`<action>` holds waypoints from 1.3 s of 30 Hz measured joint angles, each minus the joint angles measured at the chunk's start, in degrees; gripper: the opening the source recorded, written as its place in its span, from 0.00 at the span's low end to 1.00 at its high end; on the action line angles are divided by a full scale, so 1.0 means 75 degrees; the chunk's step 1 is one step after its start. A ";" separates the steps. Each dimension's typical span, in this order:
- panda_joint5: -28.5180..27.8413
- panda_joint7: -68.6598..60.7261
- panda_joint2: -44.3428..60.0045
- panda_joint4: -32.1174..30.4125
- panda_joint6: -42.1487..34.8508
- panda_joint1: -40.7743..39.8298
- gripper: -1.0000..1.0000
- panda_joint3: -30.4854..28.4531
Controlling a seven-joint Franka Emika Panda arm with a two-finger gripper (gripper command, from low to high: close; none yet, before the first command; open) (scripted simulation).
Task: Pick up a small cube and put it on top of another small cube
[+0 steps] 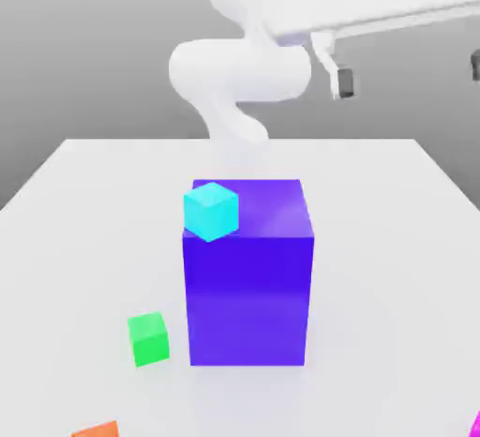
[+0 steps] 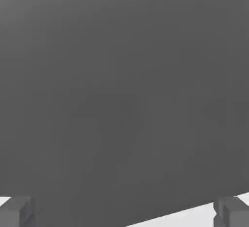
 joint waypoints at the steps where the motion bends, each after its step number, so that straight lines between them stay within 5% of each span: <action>1: -0.0096 0.0324 0.0283 0.0051 0.0056 0.0036 0.50 0.0096; 9: -0.1053 0.3031 0.2587 0.0469 0.0463 0.0859 0.50 0.0286; 21: -0.1912 0.5890 0.5937 0.1155 0.1533 0.2528 0.50 -0.0494; 22: -0.1957 0.5931 0.6119 0.1200 0.1667 0.2577 0.00 -0.0552; 32: -0.1749 0.5795 0.5455 0.1033 0.1185 0.2452 0.00 -0.0378; 39: -0.0375 0.4920 0.3980 0.0294 0.1104 0.1128 0.00 -0.0203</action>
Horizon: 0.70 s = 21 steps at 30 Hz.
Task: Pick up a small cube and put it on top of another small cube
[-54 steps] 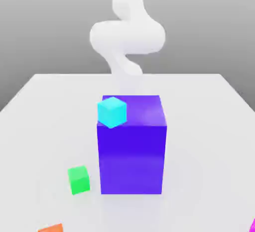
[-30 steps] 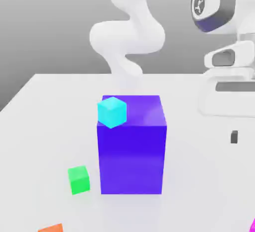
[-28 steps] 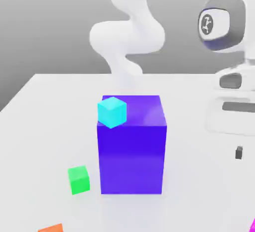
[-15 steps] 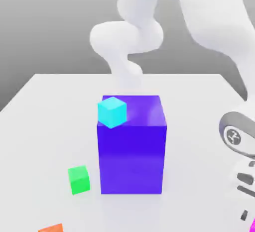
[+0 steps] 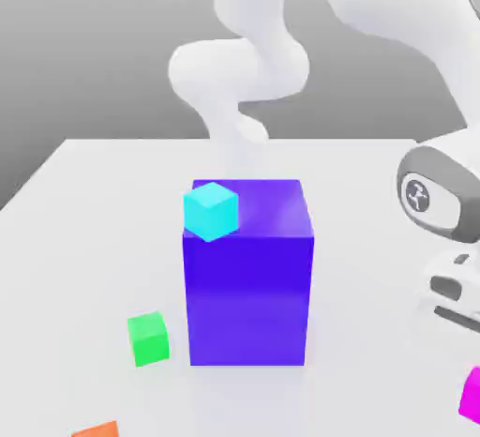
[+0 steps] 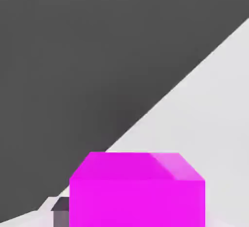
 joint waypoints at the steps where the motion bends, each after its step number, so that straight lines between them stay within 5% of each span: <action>1: 0.0219 -0.0126 -0.0207 -0.0150 0.0030 -0.0206 0.00 -0.0025; 13: 0.2386 -0.1342 -0.2649 -0.1937 0.0324 -0.2313 0.00 -0.0881; 21: 0.1725 -0.0399 -0.3636 -0.3704 0.0640 -0.3493 0.00 -0.1295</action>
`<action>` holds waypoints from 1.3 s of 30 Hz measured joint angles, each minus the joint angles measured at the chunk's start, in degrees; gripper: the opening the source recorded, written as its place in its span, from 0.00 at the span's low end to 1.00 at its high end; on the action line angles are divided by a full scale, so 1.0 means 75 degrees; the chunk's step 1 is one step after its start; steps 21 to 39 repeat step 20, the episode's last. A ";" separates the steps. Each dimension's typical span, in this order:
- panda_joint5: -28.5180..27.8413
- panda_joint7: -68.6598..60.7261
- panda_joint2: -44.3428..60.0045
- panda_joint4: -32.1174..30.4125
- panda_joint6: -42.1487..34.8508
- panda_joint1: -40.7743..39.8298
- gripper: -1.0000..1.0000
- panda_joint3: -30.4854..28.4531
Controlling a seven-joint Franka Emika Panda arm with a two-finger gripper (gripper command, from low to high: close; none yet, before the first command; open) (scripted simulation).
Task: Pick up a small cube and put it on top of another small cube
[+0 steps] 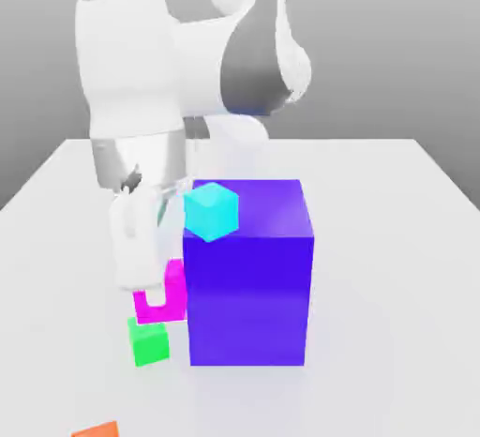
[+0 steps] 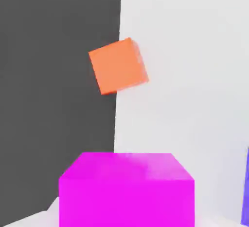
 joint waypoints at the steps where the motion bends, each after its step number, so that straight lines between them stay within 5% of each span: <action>1: -0.0266 0.0270 -0.0040 -0.0269 0.0037 -0.0114 0.00 -0.0062; 5: -0.1418 0.1405 -0.0044 -0.1221 0.0193 -0.0692 0.00 -0.0128; 14: -0.3026 0.2606 0.1008 -0.1232 0.0816 -0.1091 0.00 -0.0184; 39: -0.2973 0.2574 0.1556 -0.1222 0.1411 -0.1102 0.00 -0.0132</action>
